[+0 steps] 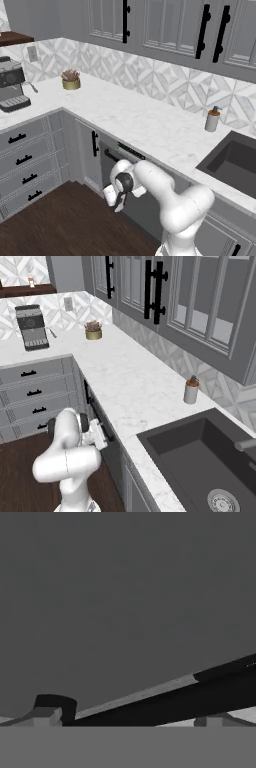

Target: Pick up the cup and bowl from the counter, place them in the dishwasher, and close the dishwasher door.

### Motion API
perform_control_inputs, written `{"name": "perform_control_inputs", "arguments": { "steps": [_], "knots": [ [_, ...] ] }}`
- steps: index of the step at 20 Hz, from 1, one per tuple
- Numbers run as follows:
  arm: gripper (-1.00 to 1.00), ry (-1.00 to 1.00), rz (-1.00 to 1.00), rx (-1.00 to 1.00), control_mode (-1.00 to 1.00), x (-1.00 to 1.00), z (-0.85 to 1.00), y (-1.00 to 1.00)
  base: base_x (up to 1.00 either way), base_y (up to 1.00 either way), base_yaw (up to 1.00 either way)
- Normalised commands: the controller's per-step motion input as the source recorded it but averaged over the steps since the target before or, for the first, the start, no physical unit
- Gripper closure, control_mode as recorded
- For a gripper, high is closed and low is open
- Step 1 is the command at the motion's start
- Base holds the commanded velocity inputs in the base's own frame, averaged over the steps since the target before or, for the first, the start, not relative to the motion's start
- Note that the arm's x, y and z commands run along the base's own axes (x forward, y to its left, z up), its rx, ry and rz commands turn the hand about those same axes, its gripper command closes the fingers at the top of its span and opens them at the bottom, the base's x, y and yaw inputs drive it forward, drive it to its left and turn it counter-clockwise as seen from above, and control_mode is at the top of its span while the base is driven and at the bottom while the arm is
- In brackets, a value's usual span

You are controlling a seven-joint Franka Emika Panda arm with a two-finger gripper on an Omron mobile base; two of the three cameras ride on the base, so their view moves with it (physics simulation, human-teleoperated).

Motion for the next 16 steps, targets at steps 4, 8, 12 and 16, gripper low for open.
{"name": "perform_control_inputs", "arguments": {
  "steps": [4, 8, 12, 16],
  "knots": [
    [-1.00, 0.33, 0.00, 0.00, -1.00, 1.00, -0.31, -1.00, 0.00, 0.00, 0.00],
    [-1.00, 0.38, 0.00, 0.05, -1.00, 1.00, -0.48, -1.00, 0.00, 0.00, 0.00],
    [-1.00, 0.33, 0.00, 0.12, -1.00, 1.00, -0.62, -0.99, 0.00, 0.00, 0.00],
    [-1.00, 0.22, 0.00, 0.16, -1.00, 0.83, -0.50, -0.76, 0.00, 0.00, 0.00]
  ]
}}
